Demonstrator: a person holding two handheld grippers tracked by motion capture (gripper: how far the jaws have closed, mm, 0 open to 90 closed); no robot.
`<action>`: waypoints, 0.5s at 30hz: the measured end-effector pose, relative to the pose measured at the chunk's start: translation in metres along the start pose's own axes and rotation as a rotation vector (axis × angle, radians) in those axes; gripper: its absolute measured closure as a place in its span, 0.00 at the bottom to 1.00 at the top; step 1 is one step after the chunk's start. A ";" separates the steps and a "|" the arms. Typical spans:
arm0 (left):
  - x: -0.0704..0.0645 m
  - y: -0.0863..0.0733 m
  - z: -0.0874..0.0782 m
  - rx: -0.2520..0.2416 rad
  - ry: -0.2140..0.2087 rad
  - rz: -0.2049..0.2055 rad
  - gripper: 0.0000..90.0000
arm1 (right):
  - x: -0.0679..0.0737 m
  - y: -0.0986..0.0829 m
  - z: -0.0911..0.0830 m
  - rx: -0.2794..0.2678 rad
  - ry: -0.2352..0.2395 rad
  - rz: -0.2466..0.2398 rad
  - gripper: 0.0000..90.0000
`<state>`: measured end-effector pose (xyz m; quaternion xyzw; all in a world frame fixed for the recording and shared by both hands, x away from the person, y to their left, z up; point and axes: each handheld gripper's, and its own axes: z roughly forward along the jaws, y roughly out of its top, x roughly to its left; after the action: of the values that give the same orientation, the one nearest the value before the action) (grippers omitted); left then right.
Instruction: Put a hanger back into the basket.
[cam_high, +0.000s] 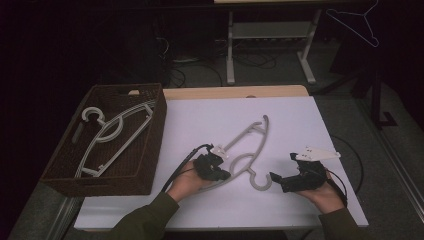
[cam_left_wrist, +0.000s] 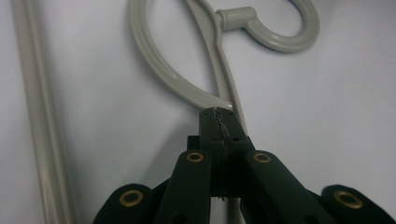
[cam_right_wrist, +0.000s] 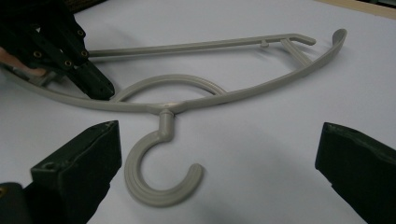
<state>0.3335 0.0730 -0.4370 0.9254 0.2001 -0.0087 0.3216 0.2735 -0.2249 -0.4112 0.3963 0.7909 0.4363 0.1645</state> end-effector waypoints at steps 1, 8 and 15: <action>0.001 0.000 -0.001 -0.005 -0.001 -0.003 1.00 | 0.000 0.000 0.000 0.000 0.000 0.001 0.00; 0.015 -0.012 -0.033 -0.057 0.070 -0.036 1.00 | -0.003 0.006 0.003 0.006 -0.036 0.018 0.12; 0.034 -0.043 -0.062 -0.089 0.153 -0.127 1.00 | -0.010 0.019 0.022 0.067 -0.098 0.082 0.46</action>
<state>0.3411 0.1531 -0.4187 0.8937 0.2823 0.0507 0.3450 0.3022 -0.2144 -0.4083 0.4544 0.7792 0.3961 0.1718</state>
